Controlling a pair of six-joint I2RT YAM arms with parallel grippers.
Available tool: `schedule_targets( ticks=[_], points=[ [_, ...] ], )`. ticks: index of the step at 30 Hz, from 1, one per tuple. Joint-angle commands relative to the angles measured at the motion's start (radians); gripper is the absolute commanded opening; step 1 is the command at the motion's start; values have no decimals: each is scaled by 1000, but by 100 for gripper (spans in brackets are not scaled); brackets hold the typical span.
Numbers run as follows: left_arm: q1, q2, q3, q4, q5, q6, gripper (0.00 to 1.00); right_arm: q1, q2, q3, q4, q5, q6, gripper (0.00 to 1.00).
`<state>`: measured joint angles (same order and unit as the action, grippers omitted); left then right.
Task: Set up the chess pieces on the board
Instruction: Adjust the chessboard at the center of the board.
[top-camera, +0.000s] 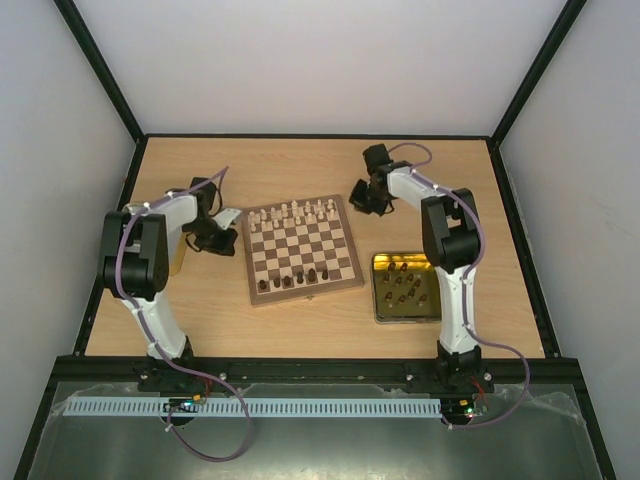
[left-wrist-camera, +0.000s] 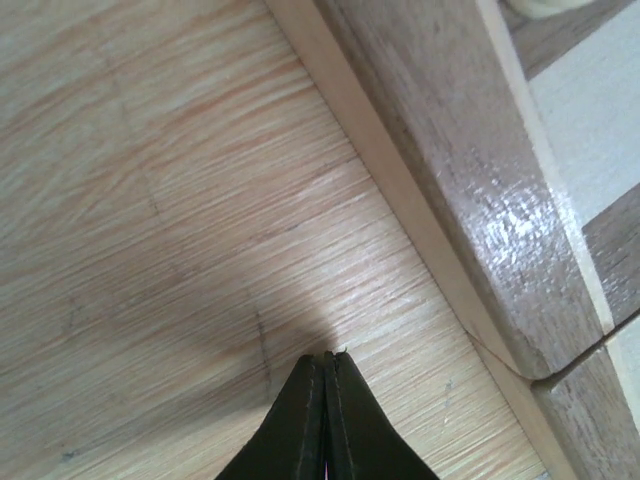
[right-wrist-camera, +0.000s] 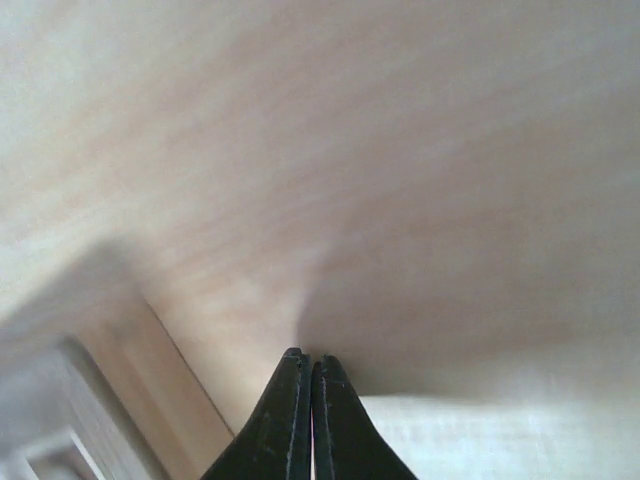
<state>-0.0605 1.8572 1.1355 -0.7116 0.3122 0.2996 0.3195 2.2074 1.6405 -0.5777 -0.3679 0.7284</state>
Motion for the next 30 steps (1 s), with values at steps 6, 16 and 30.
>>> schedule_targets(
  ticks=[6,16,30],
  points=[
    [-4,69,49,-45,40,-20,2,-54,244,254,-113,-9,-18,2],
    [-19,122,62,-91,96,-12,2,-67,338,310,-8,-209,32,2],
    [-35,145,54,-70,71,-33,2,-51,387,289,61,-373,45,2]
  ],
)
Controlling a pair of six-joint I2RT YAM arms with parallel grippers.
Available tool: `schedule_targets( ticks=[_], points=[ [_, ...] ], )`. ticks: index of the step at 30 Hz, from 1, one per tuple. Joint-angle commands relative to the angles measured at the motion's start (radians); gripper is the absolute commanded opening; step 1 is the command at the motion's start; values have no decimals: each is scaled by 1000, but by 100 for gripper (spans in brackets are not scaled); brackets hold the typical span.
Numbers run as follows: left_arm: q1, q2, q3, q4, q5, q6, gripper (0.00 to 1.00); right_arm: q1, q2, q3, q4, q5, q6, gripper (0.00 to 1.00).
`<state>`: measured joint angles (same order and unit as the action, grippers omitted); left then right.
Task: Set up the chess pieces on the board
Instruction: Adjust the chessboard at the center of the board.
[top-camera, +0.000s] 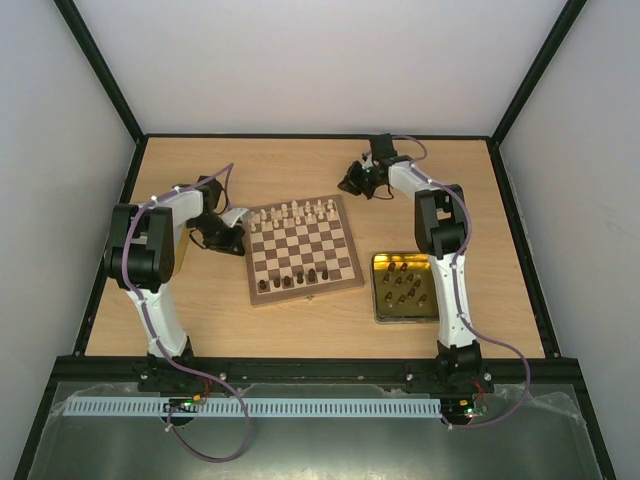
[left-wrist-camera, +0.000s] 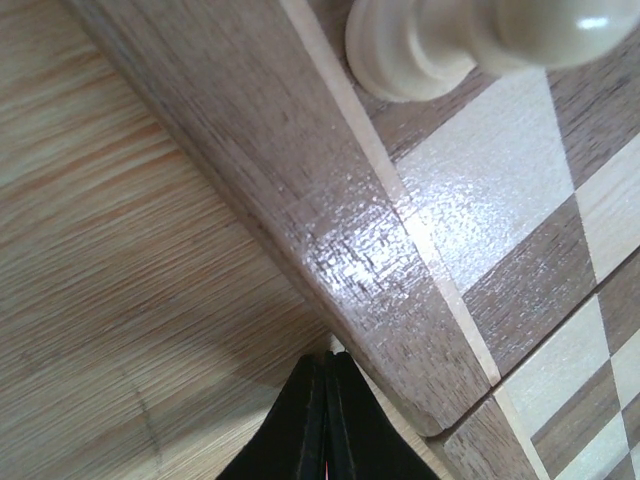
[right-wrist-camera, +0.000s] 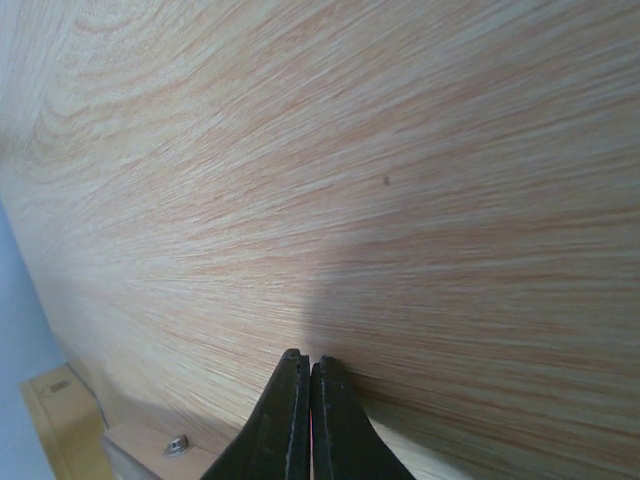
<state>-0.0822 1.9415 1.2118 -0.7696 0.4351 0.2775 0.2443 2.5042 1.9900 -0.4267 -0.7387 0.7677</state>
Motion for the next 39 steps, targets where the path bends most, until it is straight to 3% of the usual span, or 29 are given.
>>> schedule_targets(
  ticks=[1,11,28,39],
  points=[
    [-13,61,-23,-11,-52,-11,2,26,92,-62,-85,-12,8,2],
    [-13,79,-13,-4,-86,-17,2,42,77,-119,-73,-37,-3,2],
    [-36,77,-28,-4,-103,-18,2,43,-104,-479,56,-8,-16,2],
    [-73,68,-41,-4,-111,-21,2,40,-217,-609,63,16,-43,2]
  ],
)
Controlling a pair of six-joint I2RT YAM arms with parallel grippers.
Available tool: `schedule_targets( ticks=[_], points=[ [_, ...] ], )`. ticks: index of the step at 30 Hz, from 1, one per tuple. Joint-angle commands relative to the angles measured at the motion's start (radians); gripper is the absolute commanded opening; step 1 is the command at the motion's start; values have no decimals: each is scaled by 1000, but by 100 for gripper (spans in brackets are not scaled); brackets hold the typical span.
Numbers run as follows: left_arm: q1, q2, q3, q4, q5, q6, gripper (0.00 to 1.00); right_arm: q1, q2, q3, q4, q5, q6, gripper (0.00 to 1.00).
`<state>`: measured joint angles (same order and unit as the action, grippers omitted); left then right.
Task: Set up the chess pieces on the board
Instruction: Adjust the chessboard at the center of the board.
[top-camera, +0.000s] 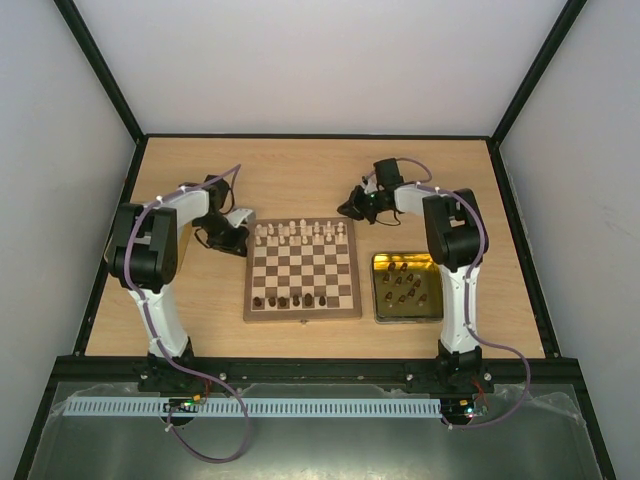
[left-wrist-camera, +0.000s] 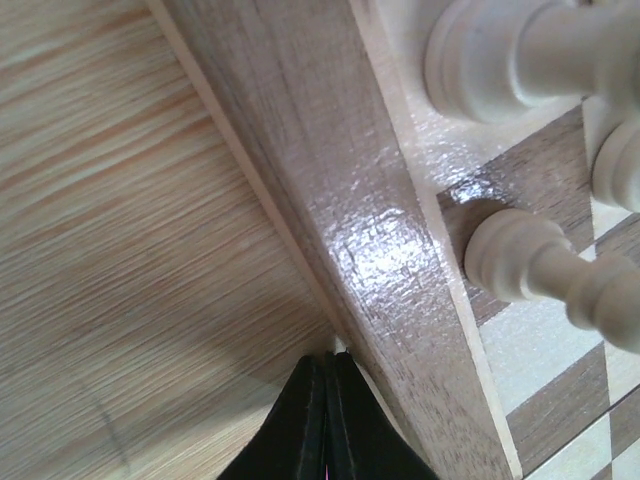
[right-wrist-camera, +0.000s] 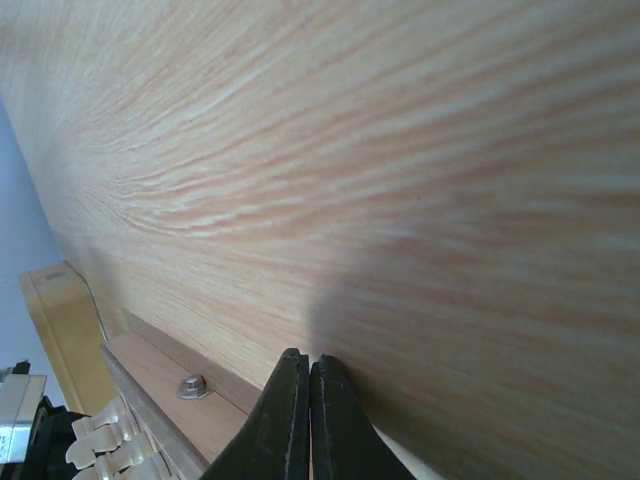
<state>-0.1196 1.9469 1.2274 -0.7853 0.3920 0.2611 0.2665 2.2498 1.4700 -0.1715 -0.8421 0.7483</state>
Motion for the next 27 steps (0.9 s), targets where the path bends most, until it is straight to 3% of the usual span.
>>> schedule_targets(
  ticks=[1,15,27],
  points=[
    [-40,62,-58,11,-66,-6,2,16,26,-96,-194,125,-26,2],
    [-58,28,-79,25,-115,-6,2,-51,-52,-72,-245,201,-13,2],
    [23,-29,-57,12,-163,17,2,-71,-101,199,-465,406,-94,2]
  ],
)
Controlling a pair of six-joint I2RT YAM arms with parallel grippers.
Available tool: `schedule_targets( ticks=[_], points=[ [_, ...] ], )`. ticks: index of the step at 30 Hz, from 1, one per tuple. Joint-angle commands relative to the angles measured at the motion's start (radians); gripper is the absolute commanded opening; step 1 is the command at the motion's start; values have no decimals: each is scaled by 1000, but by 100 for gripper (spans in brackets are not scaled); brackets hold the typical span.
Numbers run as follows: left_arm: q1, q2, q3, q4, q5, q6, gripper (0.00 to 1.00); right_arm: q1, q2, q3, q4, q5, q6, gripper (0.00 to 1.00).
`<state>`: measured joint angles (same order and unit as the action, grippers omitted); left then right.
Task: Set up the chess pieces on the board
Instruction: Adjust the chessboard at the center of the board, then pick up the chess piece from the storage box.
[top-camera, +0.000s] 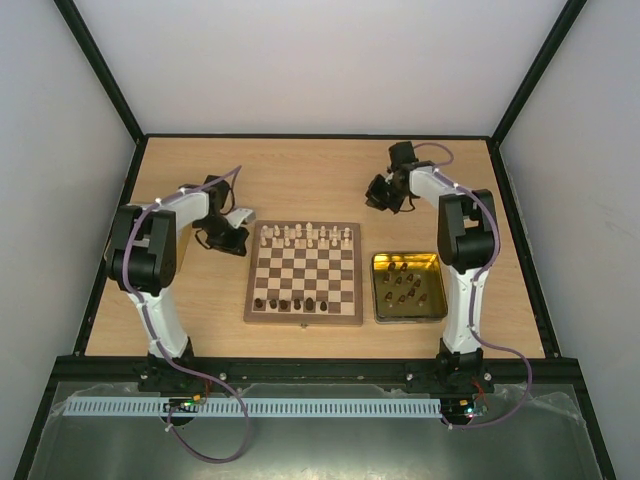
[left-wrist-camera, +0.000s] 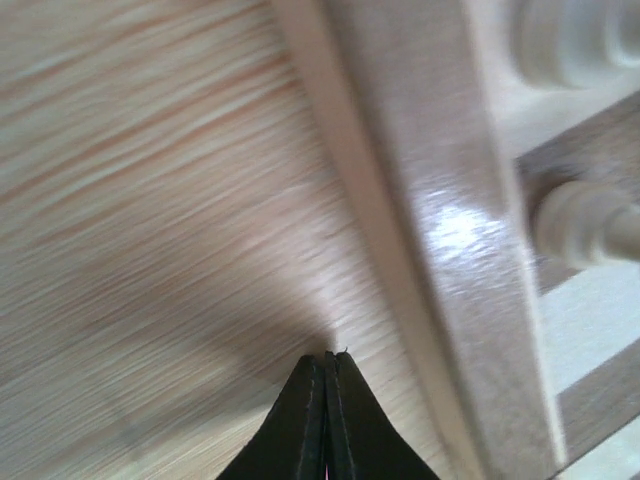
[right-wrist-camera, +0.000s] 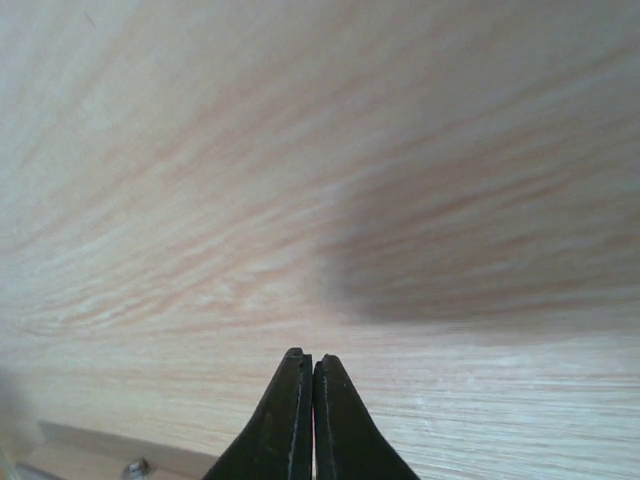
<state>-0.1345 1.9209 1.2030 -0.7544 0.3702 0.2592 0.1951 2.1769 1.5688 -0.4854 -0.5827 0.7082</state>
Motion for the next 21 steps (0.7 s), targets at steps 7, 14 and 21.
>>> schedule_targets(
  ticks=[7,14,21],
  points=[
    [50,-133,-12,-73,-202,96,2,6,-198,65,-282,347,-101,2],
    [50,-247,3,-108,-192,109,13,30,-437,-97,-311,430,-112,13],
    [31,-325,30,-177,-216,66,45,70,-570,-193,-345,451,-117,39]
  ],
)
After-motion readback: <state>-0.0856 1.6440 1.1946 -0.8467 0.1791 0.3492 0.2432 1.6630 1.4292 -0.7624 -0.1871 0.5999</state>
